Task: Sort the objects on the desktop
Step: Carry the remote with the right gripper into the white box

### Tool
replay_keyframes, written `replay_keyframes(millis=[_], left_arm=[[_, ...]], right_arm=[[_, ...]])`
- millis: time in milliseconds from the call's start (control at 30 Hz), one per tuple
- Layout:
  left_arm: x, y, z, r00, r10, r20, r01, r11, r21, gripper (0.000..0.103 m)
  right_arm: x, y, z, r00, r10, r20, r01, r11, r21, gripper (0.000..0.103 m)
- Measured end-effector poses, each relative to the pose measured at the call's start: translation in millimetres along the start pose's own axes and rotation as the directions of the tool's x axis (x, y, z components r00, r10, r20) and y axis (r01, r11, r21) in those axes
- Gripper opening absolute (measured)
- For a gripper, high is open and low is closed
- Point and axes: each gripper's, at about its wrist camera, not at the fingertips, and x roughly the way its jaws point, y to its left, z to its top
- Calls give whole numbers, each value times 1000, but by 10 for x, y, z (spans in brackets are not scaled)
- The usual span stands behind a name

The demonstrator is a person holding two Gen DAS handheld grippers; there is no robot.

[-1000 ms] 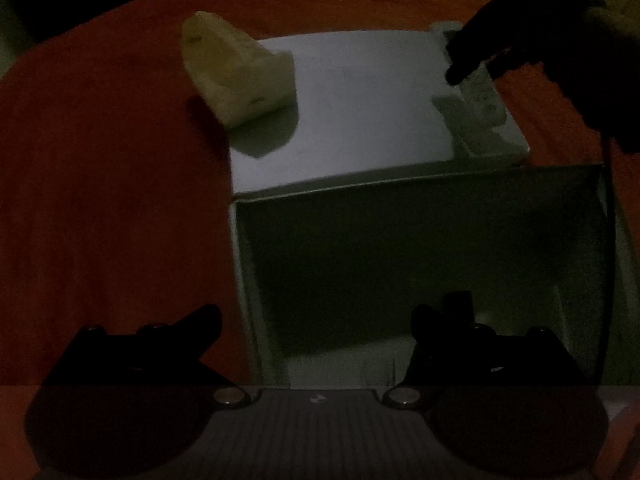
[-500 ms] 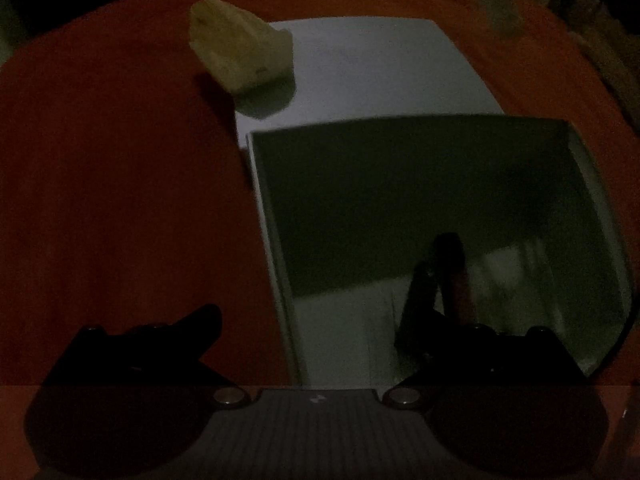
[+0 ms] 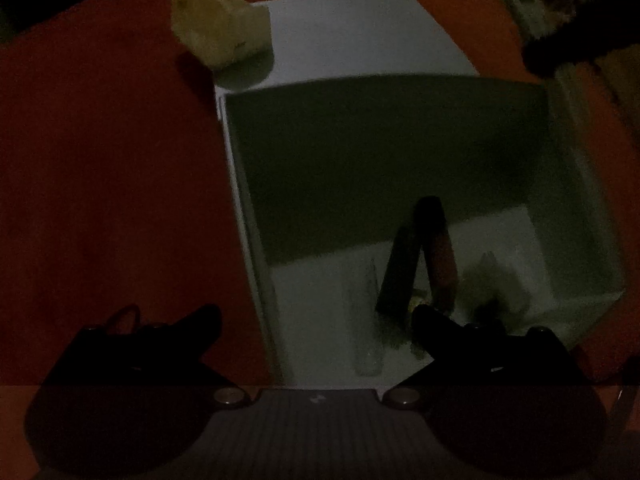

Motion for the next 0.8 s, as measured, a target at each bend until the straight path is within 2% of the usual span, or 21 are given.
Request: replay_keyframes(millis=[167, 367, 633, 800], left_arm=[[24, 51, -32, 999, 38, 9, -37, 999, -20, 103], [43, 46, -12, 999, 40, 6, -39, 999, -23, 103], [90, 13, -34, 999, 38, -14, -39, 999, -11, 103], [116, 41, -49, 999, 44, -28, -44, 999, -19, 103]], right_arm=[[369, 83, -331, 995, 21, -95, -22, 1000, -9, 49], [817, 86, -545, 982, 6, -189, -9, 1000, -16, 49], [1083, 87, -578, 977, -2, -214, -2, 1000, -17, 49], [1242, 104, -631, 972, -53, -229, 34, 996, -87, 49]])
